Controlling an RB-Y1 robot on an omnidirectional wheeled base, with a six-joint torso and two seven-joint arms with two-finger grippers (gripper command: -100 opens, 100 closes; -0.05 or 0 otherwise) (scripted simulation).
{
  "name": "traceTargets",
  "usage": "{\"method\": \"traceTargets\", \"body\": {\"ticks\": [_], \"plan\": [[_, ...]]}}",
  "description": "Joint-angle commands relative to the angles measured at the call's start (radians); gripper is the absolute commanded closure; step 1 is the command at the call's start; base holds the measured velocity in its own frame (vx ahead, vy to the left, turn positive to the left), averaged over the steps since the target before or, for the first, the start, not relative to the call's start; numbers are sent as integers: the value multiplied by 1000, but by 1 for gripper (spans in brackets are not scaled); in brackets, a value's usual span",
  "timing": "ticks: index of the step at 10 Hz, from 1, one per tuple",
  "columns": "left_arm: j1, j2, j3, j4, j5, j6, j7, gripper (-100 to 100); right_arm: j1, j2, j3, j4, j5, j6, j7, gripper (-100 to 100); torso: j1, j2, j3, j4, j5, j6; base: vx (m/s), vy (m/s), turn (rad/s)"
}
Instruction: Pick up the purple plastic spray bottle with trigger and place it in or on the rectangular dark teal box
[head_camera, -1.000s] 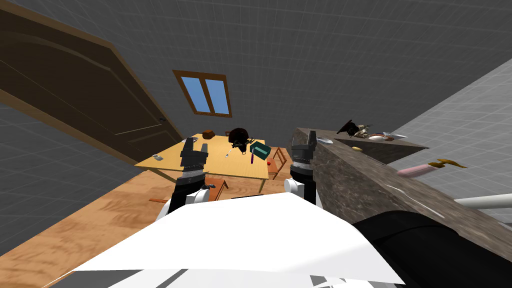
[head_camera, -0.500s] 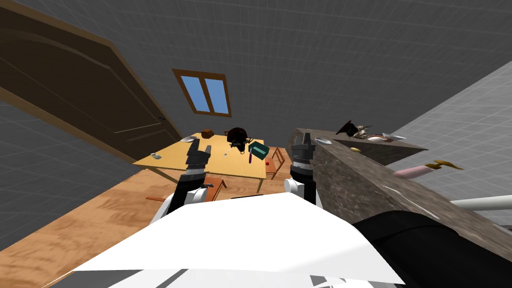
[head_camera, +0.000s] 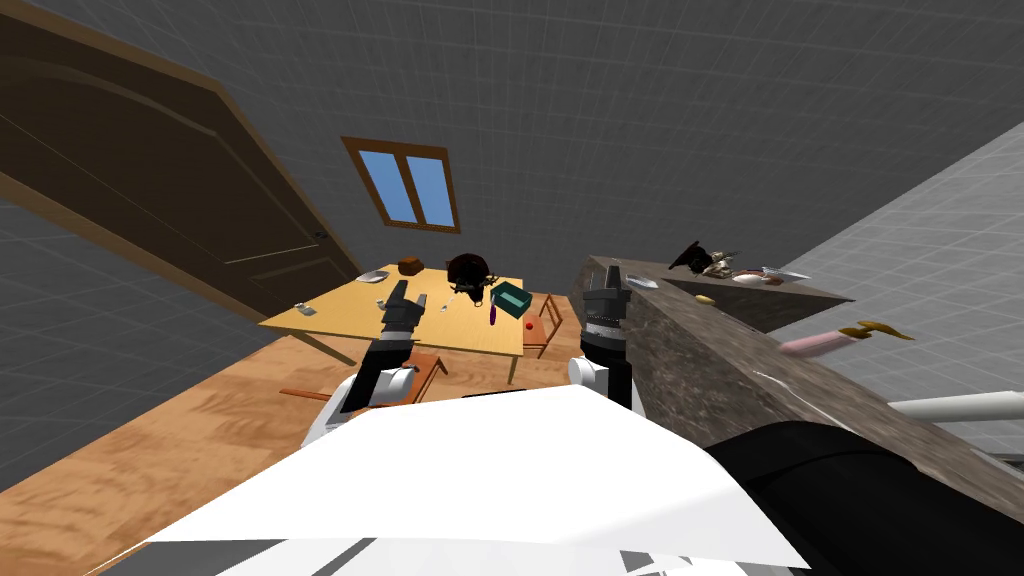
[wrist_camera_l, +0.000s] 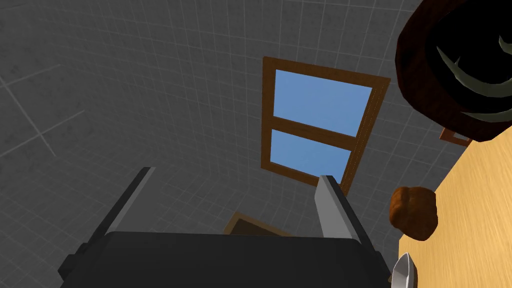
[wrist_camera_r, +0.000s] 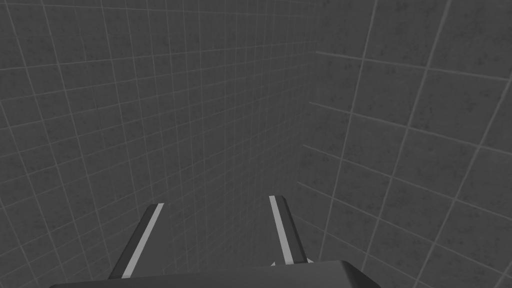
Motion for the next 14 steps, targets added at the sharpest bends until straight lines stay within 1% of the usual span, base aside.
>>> {"method": "traceTargets", "body": {"ticks": [1,2,3,5,7,8,10,11,13,14], "plan": [[-38,11,12,50,19,36,25,-100,0,0,0,0,0,0,0,0,0,0,0,0,0,0,-42,-140,1],[-62,16,21,79,33,59,42,-100,0,0,0,0,0,0,0,0,0,0,0,0,0,0,-9,-162,-3],[-62,16,21,90,33,59,42,-100,0,0,0,0,0,0,0,0,-2,-2,-1,0,0,0,-11,-102,7],[-112,23,39,162,63,110,81,-100,0,0,0,0,0,0,0,0,3,-1,0,0,1,0,-40,-92,-13],[-164,26,58,228,96,160,125,-100,0,0,0,0,0,0,0,0,1,-1,0,0,0,0,-27,-138,-15],[-164,26,58,238,96,164,125,-100,0,0,0,0,0,0,0,0,0,-1,-1,0,0,0,-27,-98,-7],[-216,28,77,311,131,222,176,-100,0,0,0,0,0,0,0,0,4,-1,-1,0,1,0,-18,-80,-28],[-216,28,77,317,131,222,176,-100,0,0,0,0,0,0,0,0,3,-2,-1,0,1,0,-14,-75,-11],[-268,27,97,380,170,282,233,-100,0,0,0,0,0,0,0,0,4,-1,-1,0,1,0,-14,-82,-38],[-268,27,97,397,170,282,233,-100,0,0,0,0,0,0,0,0,3,-2,-1,0,1,0,9,-70,-15]]}}
